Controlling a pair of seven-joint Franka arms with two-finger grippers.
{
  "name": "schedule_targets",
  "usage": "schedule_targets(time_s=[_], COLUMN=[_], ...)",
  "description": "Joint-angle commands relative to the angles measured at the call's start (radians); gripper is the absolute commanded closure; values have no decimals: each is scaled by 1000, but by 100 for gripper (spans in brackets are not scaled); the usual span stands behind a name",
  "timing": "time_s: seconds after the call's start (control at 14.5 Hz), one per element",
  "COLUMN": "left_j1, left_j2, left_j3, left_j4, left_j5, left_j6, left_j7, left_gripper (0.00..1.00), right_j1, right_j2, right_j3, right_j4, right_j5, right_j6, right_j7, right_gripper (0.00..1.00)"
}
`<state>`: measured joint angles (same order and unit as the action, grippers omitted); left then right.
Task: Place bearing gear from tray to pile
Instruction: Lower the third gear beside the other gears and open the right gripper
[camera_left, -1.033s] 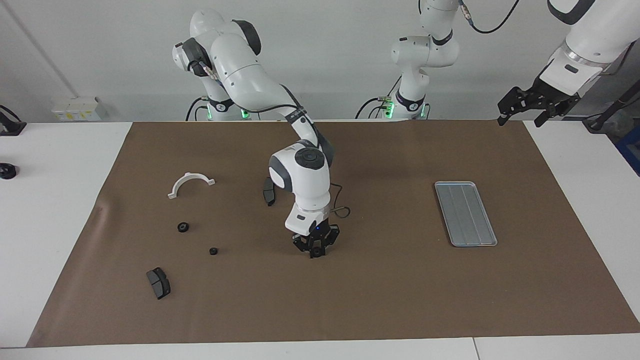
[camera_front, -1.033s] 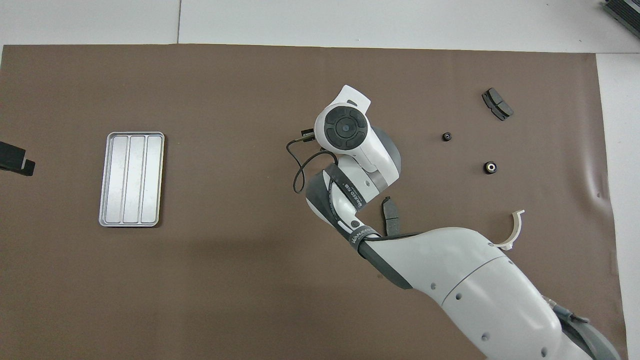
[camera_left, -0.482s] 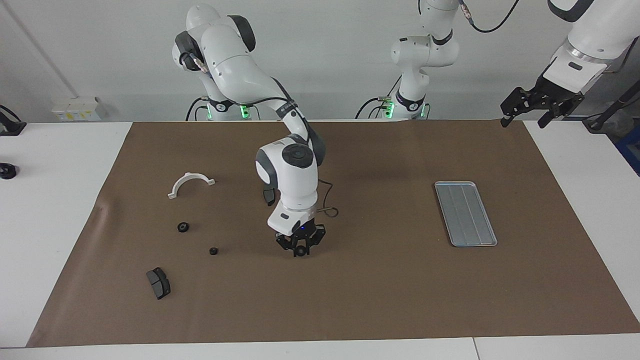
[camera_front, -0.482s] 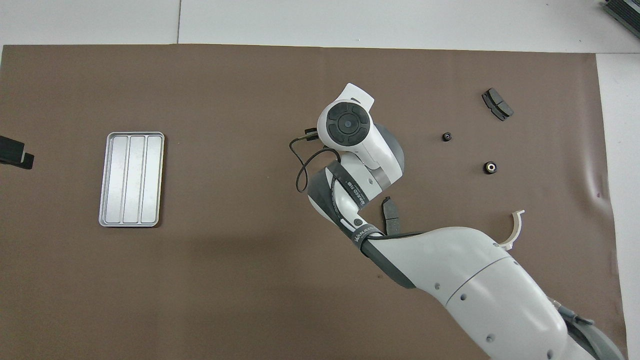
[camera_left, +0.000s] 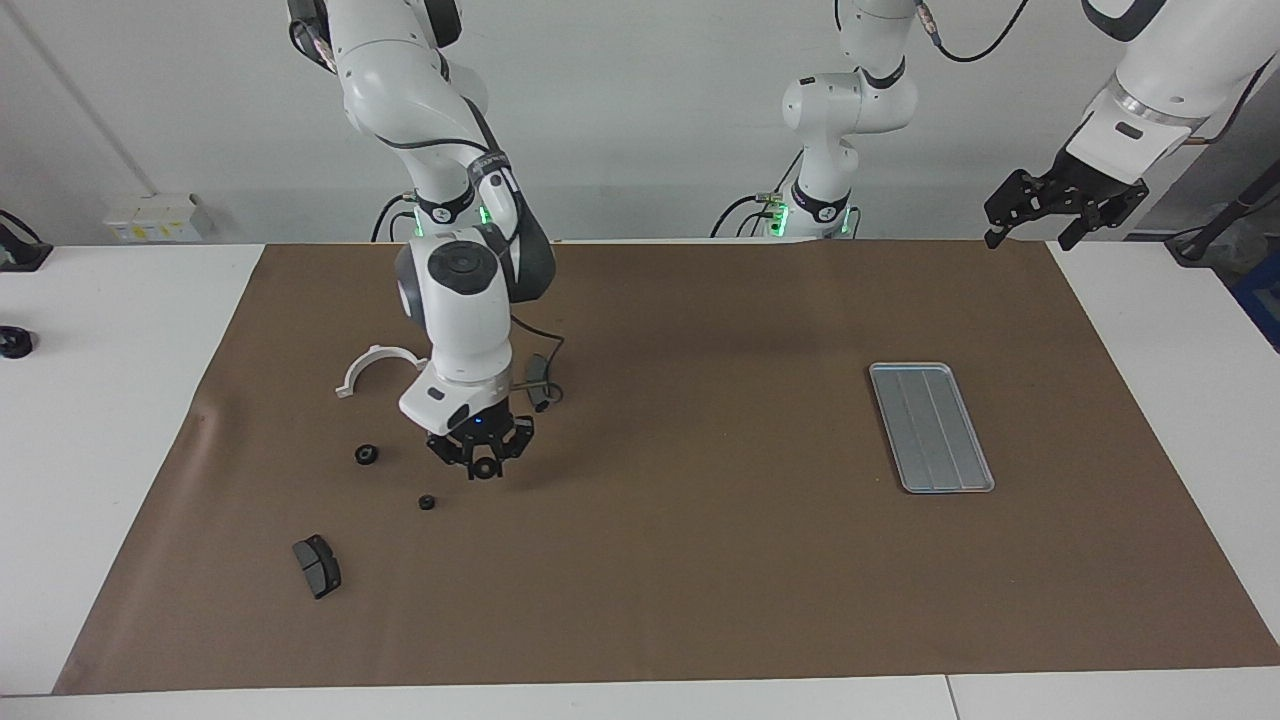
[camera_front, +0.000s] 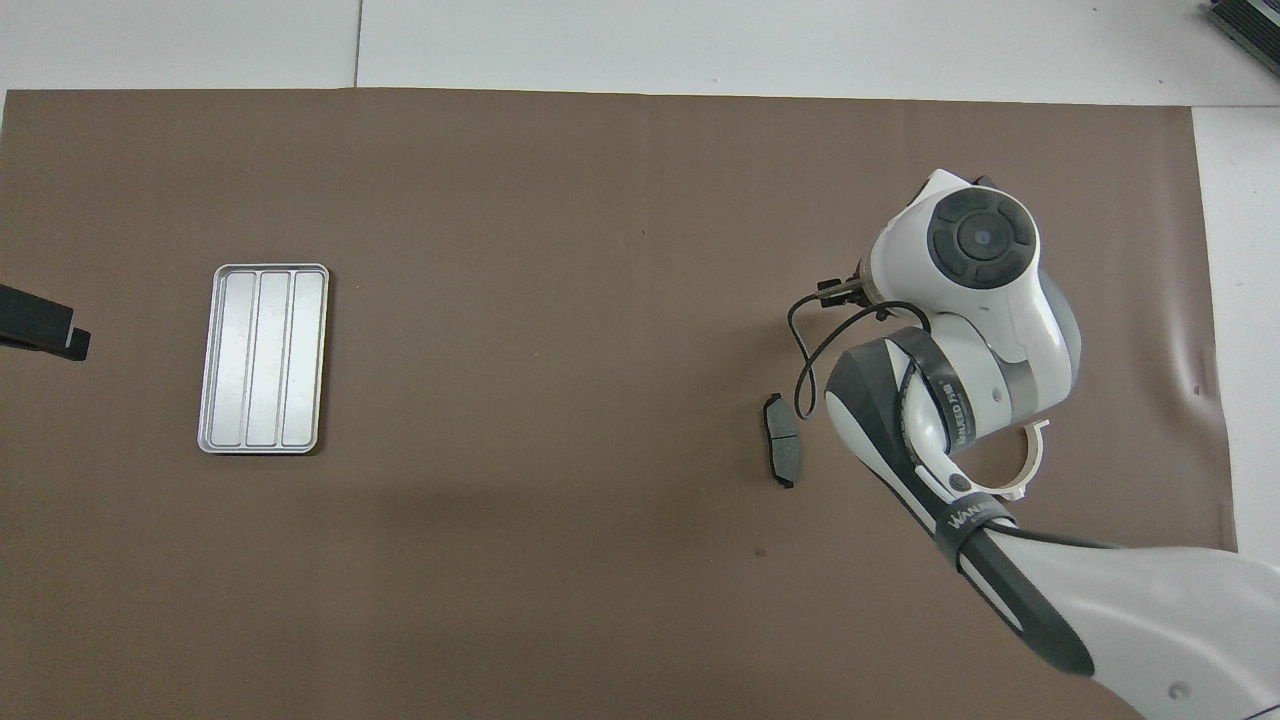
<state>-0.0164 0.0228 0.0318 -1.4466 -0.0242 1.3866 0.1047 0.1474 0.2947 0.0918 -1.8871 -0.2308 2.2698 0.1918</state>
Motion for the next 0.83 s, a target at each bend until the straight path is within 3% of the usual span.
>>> schedule_targets(time_s=[0.0,0.21,0.55,0.62,0.69,0.76], left_j1=[30,38,33,39,41,42], left_j2=[-35,-50,-75,-83,-95,-109], left_j3=[-30,-30,-41,-42,-43,-43], left_j4=[-37,-64,-94,-101,-121,-144], left_j5=[24,30,73,70,67,66], left_j6=[-3,17,52,54,63,83], left_j7=[-10,-10,-19,-23,-25,-25], left_gripper=[0,0,0,0,0,0], right_j1=[-47,-94,-138,-141,-141,-141], right_j2=[-115,-141,-157,-157,-155,-155], right_j3=[13,13,13,13,13,13], right_j4=[-212,-337,-385,-386,-385,-380], right_j5=[67,67,68,68,71,76], right_j6=[77,230,234,234,234,234], right_j7=[-75,-120,-186,-190,-183,-178], right_gripper=[100,100,100,86,23,0])
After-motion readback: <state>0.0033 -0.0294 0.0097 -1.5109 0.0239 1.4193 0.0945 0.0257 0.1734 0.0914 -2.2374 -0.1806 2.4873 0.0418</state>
